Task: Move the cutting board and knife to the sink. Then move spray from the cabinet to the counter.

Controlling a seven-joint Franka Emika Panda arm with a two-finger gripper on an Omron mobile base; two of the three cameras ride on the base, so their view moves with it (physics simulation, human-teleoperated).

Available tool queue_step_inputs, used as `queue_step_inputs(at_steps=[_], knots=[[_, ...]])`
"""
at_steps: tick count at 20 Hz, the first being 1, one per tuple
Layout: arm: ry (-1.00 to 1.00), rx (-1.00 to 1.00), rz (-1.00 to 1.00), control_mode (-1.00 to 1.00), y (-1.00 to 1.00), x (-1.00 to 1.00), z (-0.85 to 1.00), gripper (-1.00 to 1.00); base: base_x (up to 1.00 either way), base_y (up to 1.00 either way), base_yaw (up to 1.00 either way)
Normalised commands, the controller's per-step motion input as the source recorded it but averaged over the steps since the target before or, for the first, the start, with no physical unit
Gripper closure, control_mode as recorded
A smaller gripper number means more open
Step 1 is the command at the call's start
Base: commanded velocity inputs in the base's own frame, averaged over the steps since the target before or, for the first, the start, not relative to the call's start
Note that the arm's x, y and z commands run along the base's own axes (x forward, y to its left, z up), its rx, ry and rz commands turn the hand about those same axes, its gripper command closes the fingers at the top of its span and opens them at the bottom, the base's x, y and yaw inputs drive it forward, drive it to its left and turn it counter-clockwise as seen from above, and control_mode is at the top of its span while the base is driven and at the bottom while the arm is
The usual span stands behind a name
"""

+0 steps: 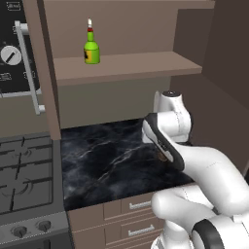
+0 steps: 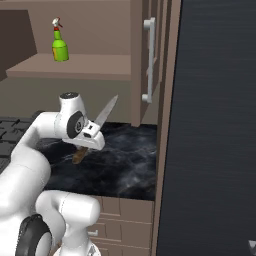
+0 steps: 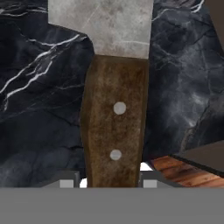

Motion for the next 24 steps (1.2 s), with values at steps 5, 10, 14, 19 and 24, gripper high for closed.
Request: queue_step_inputs(at_steps=[5, 10, 14, 19, 24], knots=[[0.18, 0.0, -0.01, -1.0, 0.03, -0.32, 0.57, 1.0, 0.0, 0.0, 0.0], [0.13, 0.0, -0.01, -1.0, 0.1, -0.54, 0.35, 1.0, 0.0, 0.0, 0.0], [0.06, 0.0, -0.01, -1.0, 0.15, -0.7, 0.32, 1.0, 0.0, 0.0, 0.0], [0.05, 0.0, 0.0, -1.0, 0.12, -0.68, 0.31, 1.0, 0.0, 0.0, 0.0], [0.03, 0.0, 0.0, -1.0, 0.03, -0.57, 0.29, 1.0, 0.0, 0.0, 0.0]])
